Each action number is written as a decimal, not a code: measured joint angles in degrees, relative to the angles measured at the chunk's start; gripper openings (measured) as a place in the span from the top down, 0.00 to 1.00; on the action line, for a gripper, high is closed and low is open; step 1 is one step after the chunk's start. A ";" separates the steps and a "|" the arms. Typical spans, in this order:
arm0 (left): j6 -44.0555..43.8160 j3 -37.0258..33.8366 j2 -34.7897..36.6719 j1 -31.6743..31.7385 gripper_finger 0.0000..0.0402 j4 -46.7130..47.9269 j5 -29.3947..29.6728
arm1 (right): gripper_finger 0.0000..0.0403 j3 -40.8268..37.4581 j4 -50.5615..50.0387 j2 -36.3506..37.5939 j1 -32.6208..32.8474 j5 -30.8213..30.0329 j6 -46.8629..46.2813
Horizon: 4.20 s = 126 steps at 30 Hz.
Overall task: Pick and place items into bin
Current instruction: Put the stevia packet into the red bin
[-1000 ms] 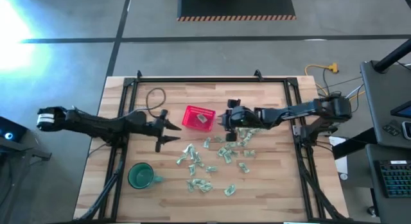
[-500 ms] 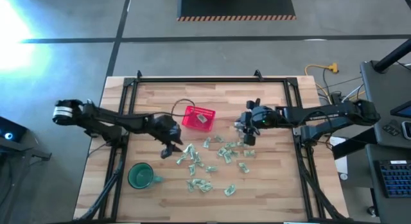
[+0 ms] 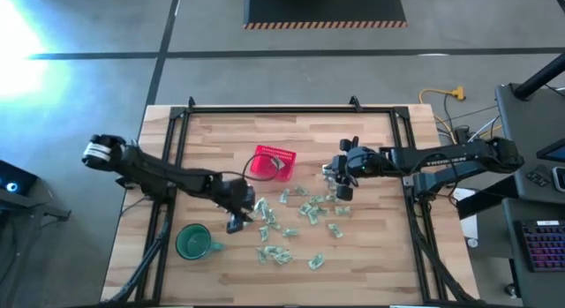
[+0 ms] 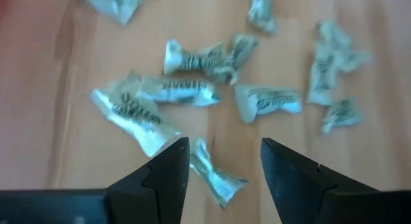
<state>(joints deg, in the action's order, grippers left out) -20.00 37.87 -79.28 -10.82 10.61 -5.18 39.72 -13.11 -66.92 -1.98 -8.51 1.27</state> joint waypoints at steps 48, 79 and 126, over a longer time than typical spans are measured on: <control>6.51 3.40 0.04 -3.14 1.00 0.73 5.24 | 0.83 -0.55 0.03 -0.04 -0.04 -0.04 0.20; 37.45 5.81 -8.27 13.41 1.00 -16.28 39.85 | 0.83 -0.76 -0.01 -0.04 -0.04 -0.07 0.03; 38.35 8.60 -8.22 8.10 0.72 -8.03 40.25 | 0.82 -5.51 -7.33 -0.07 -2.01 -8.19 -11.59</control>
<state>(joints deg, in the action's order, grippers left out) 18.35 46.47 -87.50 -2.72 2.59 35.07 34.22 -20.44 -66.98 -3.99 -16.70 -10.32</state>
